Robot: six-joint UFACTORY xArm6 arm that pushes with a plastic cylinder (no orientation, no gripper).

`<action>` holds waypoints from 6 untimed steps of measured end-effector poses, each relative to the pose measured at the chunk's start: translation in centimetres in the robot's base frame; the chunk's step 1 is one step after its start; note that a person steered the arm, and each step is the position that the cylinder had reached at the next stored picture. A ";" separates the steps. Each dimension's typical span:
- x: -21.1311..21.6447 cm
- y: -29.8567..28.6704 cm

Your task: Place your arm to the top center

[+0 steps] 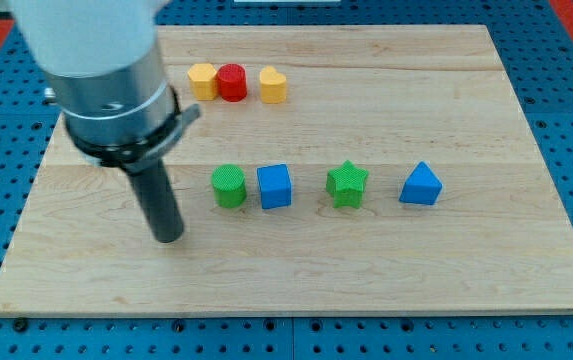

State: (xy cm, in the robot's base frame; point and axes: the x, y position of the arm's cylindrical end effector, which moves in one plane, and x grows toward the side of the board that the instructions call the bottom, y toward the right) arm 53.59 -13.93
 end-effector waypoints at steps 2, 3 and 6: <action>-0.2 -1.0; -0.2 -0.4; -0.2 1.0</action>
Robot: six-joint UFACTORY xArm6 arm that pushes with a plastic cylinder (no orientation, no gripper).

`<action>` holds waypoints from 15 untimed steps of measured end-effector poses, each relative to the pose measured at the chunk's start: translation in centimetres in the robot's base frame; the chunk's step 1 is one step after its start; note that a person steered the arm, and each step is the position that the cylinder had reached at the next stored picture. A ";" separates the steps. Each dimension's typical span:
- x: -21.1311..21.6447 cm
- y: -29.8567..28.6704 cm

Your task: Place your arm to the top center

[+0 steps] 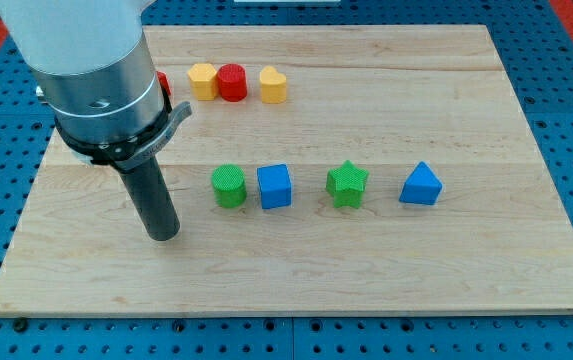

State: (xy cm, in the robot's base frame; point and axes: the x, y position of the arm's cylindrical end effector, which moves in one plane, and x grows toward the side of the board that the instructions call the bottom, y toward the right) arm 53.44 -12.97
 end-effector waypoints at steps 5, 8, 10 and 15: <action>0.0 0.2; -3.0 -3.1; -3.1 -3.2; -12.3 -1.6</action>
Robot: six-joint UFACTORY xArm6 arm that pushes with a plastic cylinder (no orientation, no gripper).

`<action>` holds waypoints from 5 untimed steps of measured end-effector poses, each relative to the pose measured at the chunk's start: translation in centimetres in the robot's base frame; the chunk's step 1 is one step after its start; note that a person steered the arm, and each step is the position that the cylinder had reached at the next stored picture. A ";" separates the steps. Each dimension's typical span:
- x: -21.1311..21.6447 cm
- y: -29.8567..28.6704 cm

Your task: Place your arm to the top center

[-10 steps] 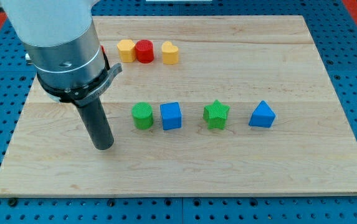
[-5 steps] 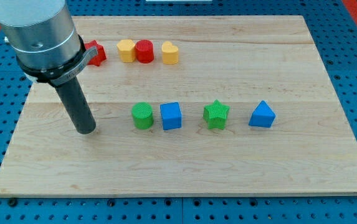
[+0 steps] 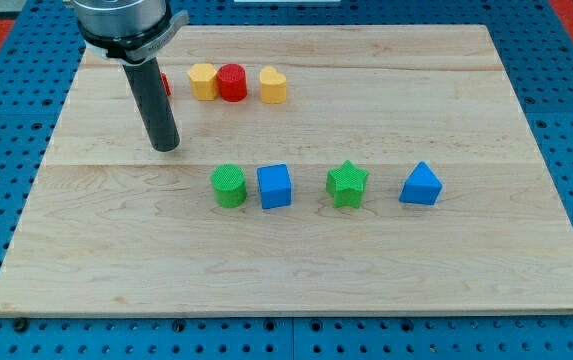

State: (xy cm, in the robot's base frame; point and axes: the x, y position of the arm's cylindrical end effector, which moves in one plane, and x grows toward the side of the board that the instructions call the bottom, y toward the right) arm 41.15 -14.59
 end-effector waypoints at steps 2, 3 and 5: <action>-2.9 9.1; -4.8 18.6; -17.3 23.3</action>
